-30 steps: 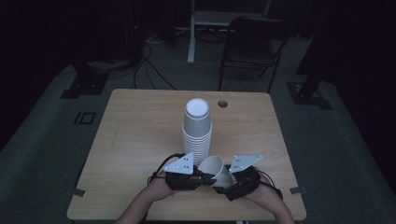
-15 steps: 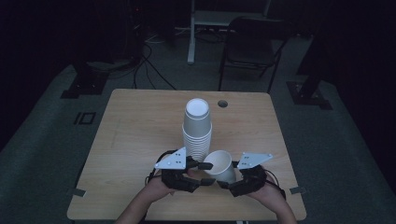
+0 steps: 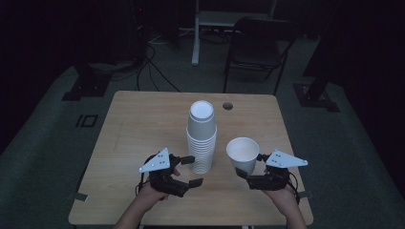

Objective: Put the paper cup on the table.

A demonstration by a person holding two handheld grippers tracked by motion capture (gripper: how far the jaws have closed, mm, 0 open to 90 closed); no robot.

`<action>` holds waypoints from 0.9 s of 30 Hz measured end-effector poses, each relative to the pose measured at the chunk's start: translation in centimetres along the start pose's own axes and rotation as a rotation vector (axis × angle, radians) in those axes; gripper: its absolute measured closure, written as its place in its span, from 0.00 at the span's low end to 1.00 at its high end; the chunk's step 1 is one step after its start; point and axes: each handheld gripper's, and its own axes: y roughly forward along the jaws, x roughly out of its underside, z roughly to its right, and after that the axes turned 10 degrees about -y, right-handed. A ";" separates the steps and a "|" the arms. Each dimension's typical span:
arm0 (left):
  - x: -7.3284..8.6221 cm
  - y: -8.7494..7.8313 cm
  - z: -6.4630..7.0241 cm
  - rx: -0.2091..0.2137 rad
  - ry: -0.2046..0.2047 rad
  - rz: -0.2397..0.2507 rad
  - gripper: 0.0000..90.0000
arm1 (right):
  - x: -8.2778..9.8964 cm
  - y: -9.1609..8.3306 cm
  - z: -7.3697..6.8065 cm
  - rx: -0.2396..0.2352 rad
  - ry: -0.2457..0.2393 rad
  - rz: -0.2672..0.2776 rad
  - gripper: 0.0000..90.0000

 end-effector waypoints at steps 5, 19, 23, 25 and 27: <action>1.0 -0.9 -0.5 -0.113 0.012 -0.039 0.11 | 0.4 0.5 0.5 0.072 0.027 0.015 0.23; 4.3 -4.9 -4.0 -0.482 -0.146 -0.052 0.00 | 2.1 2.5 2.6 0.169 0.088 -0.002 0.23; 5.1 -6.0 -5.2 -0.593 -0.188 -0.078 0.00 | 2.5 2.7 3.1 0.178 0.107 0.004 0.23; 5.6 -6.4 -5.6 -0.640 -0.199 -0.107 0.00 | 2.6 2.7 3.2 0.186 0.115 0.009 0.23; 6.0 -6.8 -6.1 -0.681 -0.216 -0.137 0.00 | 2.8 2.8 3.3 0.189 0.119 0.002 0.23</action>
